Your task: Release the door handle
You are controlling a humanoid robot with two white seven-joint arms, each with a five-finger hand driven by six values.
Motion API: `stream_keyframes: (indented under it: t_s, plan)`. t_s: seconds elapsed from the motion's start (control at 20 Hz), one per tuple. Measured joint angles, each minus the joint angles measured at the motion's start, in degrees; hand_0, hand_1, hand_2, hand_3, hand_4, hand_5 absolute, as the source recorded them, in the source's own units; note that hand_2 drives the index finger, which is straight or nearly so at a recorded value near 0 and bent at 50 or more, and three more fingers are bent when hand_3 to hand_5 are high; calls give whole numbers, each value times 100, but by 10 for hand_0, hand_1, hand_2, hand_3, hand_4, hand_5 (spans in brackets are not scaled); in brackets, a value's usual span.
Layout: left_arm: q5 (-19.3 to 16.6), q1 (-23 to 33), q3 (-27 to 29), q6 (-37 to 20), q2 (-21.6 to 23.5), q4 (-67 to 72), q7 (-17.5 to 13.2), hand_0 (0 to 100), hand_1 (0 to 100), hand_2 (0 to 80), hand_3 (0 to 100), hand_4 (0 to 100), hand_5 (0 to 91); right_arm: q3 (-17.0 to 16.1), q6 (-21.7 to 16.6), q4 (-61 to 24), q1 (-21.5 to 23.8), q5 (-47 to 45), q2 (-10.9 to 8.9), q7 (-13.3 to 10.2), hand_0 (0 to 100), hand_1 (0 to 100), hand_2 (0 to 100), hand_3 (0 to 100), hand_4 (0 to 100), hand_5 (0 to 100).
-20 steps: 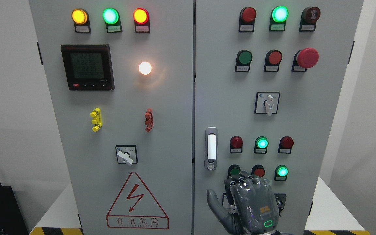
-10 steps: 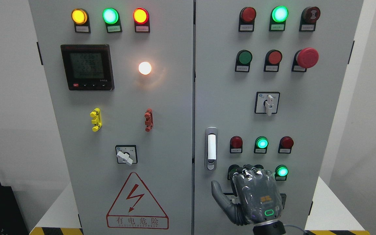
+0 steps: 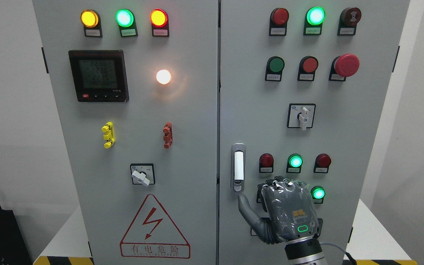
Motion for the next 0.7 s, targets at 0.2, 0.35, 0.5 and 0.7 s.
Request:
stream_keyframes:
  t_s: [0.2, 0.35, 0.5, 0.7]
  plan:
    - [0, 0, 1, 0, 0, 0, 0, 120, 389, 0, 0, 0, 0, 7, 83, -21, -4, 100, 8, 57, 453, 0, 976, 1000, 908, 953]
    - [0, 0, 1, 0, 0, 0, 0, 120, 389, 0, 0, 0, 0, 26, 116, -45, -5, 181, 80, 129, 451, 0, 978, 1000, 909, 954]
    - [-1, 0, 1, 0, 0, 0, 0, 120, 389, 0, 0, 0, 0, 55, 257, -76, 0, 234, 152, 205, 444, 0, 982, 1000, 911, 954]
    - [-2, 0, 1, 0, 0, 0, 0, 120, 389, 0, 0, 0, 0, 107, 438, -106, 11, 272, 254, 242, 437, 0, 988, 1000, 911, 959]
